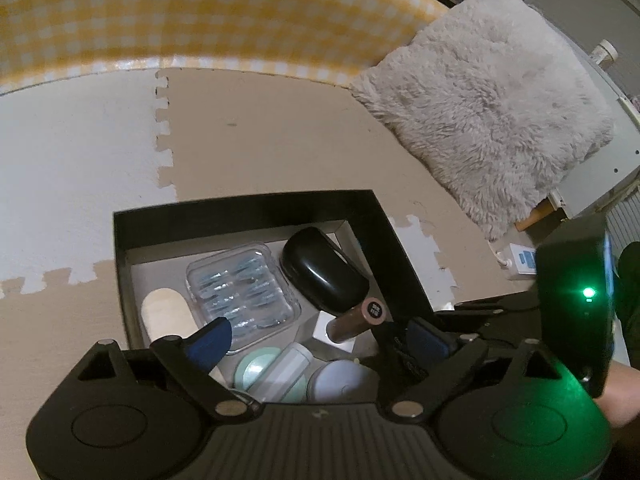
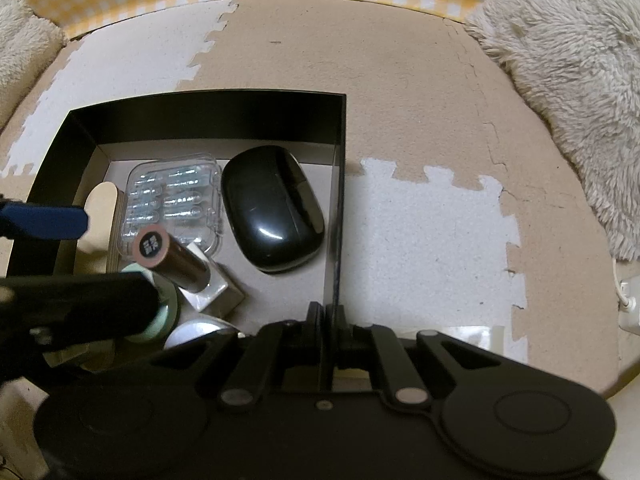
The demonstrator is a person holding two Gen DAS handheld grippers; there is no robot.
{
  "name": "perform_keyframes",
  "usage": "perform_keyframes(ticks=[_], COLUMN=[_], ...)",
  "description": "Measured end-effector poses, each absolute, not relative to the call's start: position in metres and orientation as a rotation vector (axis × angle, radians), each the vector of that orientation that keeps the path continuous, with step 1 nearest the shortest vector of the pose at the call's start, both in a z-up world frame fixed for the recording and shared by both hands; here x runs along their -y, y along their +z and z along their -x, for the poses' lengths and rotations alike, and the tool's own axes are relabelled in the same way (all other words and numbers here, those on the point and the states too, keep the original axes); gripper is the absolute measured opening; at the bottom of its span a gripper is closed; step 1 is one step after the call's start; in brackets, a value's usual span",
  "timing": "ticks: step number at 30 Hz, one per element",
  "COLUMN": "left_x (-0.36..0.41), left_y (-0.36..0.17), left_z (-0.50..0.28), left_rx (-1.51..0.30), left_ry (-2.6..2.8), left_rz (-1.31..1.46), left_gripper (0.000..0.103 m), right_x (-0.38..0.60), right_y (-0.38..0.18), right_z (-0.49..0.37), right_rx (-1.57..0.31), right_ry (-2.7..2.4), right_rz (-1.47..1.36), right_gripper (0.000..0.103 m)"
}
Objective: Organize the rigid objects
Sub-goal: 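Carry the brown-capped roller with the left tool into the tray and release, then move the left tool to the white plug adapter and grasp it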
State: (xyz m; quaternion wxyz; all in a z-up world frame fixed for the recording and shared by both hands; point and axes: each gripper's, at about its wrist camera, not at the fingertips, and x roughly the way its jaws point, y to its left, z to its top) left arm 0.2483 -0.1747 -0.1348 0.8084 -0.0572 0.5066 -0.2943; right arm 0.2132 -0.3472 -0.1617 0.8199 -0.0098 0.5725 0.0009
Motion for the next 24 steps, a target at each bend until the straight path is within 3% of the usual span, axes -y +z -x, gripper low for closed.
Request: perform_keyframes(ticks=[9,24], left_x=[0.162,0.129], left_y=[-0.113,-0.092], left_z=[-0.240,-0.218], left_rx=[-1.076,-1.053], left_ry=[-0.625,-0.644], left_rz=[0.081,-0.015], left_gripper=[0.103,0.103], right_x=[0.347,0.347], right_y=[-0.162,-0.162], right_z=[-0.213,-0.213], right_rx=[-1.219,-1.221], right_ry=[0.002,0.001], right_rz=[0.021,0.019], right_gripper=[0.007,0.007])
